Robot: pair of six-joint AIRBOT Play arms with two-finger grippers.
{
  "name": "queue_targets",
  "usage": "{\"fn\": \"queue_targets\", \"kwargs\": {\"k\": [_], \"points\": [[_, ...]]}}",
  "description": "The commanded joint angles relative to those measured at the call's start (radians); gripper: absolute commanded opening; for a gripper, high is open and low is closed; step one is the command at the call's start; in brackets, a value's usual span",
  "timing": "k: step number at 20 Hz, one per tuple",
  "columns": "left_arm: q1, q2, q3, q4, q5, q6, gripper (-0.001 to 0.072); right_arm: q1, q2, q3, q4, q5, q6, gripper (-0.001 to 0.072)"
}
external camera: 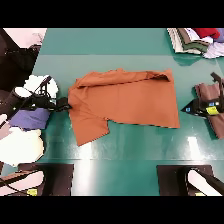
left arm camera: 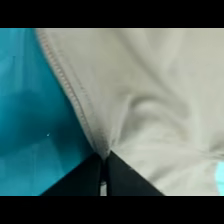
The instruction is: Fold the shirts.
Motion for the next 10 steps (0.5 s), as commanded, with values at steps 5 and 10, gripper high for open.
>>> {"fn": "queue_targets", "kwargs": {"k": [5, 10], "points": [[0.000, 0.015, 0.039, -0.013, -0.025, 0.018, 0.0023, -0.262, -0.157, -0.214, 0.039, -0.050, -0.068, 0.0428], [0.000, 0.015, 0.039, -0.013, -0.031, 0.018, 0.0023, -0.208, -0.302, -0.203, 0.137, -0.127, -0.093, 0.0350]]}}
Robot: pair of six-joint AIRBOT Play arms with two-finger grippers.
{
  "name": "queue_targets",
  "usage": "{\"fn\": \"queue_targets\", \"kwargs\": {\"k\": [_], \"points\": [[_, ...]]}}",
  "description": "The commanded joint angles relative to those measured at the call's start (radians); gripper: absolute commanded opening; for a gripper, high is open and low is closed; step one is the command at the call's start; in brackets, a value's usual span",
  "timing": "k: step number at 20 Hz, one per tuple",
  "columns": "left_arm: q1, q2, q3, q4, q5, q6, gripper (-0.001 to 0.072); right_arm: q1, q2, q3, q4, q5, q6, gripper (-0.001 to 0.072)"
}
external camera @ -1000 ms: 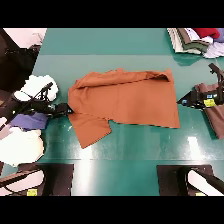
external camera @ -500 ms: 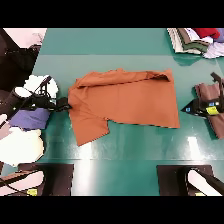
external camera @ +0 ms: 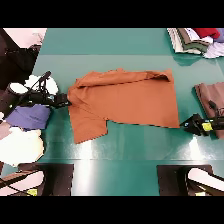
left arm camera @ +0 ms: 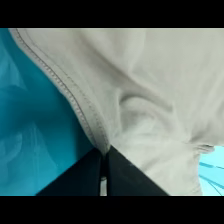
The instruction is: Fold the shirts.
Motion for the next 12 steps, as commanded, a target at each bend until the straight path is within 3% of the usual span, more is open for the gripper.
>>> {"fn": "queue_targets", "kwargs": {"k": [1, 5, 7, 8, 12], "points": [[0.000, 0.001, 0.002, 0.000, -0.003, 0.001, 0.0023, 0.048, -0.087, 0.016, 0.051, -0.042, -0.023, 0.0304], [0.000, 0.001, 0.002, 0.001, -0.006, 0.002, 0.0023, 0.126, -0.097, 0.055, 0.049, -0.074, -0.023, 0.0294], [0.000, 0.001, 0.002, 0.000, -0.020, 0.002, 0.0023, 0.147, -0.097, 0.063, 0.049, -0.061, -0.023, 0.0057], [0.000, 0.002, 0.002, 0.000, -0.032, 0.001, 0.0022, 0.156, -0.097, 0.063, 0.049, -0.056, -0.023, 0.0017], [0.003, 0.134, 0.036, 0.021, 0.004, -0.008, 0.0021, 0.181, -0.006, 0.091, 0.054, -0.016, -0.023, 0.0017]]}}
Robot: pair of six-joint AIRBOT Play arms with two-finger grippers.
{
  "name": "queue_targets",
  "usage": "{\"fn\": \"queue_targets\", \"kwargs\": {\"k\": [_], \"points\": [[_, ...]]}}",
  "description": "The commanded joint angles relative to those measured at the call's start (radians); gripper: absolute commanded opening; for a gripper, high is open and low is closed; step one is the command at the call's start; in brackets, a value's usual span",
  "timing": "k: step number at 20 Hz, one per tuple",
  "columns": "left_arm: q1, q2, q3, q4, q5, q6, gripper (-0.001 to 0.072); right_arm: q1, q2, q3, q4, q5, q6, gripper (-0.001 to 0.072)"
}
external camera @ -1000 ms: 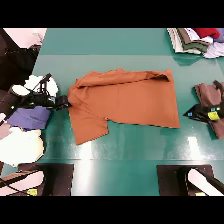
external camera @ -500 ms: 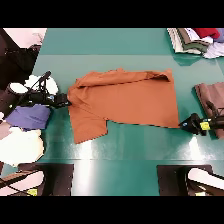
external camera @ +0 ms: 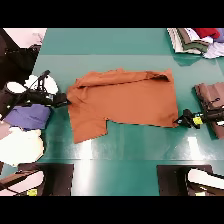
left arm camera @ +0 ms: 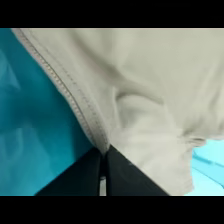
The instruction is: Fold the shirts.
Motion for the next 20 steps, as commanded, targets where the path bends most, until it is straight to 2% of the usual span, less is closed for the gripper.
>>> {"fn": "queue_targets", "kwargs": {"k": [1, 6, 12, 16, 18, 20], "points": [[0.002, 0.135, 0.066, 0.015, 0.023, -0.007, 0.0021, 0.020, 0.104, 0.067, 0.023, 0.047, 0.001, 0.0016], [0.002, 0.362, 0.430, 0.012, 0.024, -0.009, 0.0022, 0.002, 0.357, 0.459, 0.089, 0.004, 0.073, 0.0016], [0.002, 0.417, 1.020, 0.000, 0.022, -0.011, 0.0022, 0.002, 0.511, 0.998, 0.079, -0.128, 0.084, 0.0016], [0.002, 0.419, 1.294, -0.002, 0.020, -0.066, 0.0022, 0.002, 0.531, 1.228, -0.040, -0.085, 0.145, 0.0017], [0.002, 0.419, 1.348, -0.001, 0.006, -0.086, 0.0022, 0.002, 0.521, 1.297, -0.131, -0.038, 0.184, 0.0016], [0.002, 0.417, 1.331, 0.013, -0.046, -0.109, 0.0022, 0.002, 0.490, 1.334, -0.155, 0.023, 0.194, 0.0016]]}}
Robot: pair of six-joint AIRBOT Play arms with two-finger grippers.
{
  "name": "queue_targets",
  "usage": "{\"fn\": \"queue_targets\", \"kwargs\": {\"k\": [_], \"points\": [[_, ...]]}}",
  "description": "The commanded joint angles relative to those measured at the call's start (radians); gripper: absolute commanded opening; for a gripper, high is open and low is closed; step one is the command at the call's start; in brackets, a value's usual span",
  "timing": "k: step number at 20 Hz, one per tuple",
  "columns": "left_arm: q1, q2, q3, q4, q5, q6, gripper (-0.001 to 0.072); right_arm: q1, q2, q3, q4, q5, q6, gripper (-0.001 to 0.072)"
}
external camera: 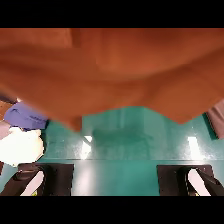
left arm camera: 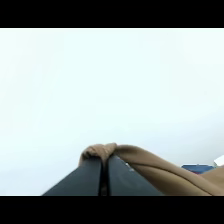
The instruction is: Fold the shirts.
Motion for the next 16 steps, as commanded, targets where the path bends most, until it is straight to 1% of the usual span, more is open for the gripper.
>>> {"fn": "queue_targets", "kwargs": {"k": [1, 4, 6, 7, 9, 11, 12, 16], "points": [[0.000, -0.002, 0.013, 0.017, -0.071, -0.056, 0.0022, 0.001, -0.041, 0.088, -0.080, 0.093, 0.038, 0.0016], [0.000, -0.007, -0.231, 0.018, -0.118, -0.067, 0.0022, 0.016, -0.117, -0.021, -0.077, 0.143, 0.038, 0.0016], [0.000, -0.043, -0.422, 0.019, -0.174, -0.067, 0.0023, 0.060, -0.196, -0.105, -0.082, 0.201, 0.036, 0.0016], [0.000, -0.065, -0.512, 0.019, -0.187, -0.067, 0.0023, 0.092, -0.243, -0.145, -0.096, 0.218, 0.035, 0.0016], [0.000, -0.133, -0.689, 0.021, -0.184, -0.061, 0.0023, 0.165, -0.342, -0.228, -0.175, 0.229, 0.036, 0.0016], [0.000, -0.222, -0.826, 0.028, -0.153, -0.037, 0.0023, 0.221, -0.444, -0.303, -0.219, 0.232, 0.037, 0.0016], [0.000, -0.280, -0.875, 0.028, -0.115, -0.018, 0.0023, 0.240, -0.496, -0.330, -0.219, 0.230, 0.039, 0.0016], [0.000, -0.519, -0.911, 0.000, 0.060, 0.047, 0.0023, 0.269, -0.704, -0.365, -0.220, 0.148, 0.067, 0.0016]]}}
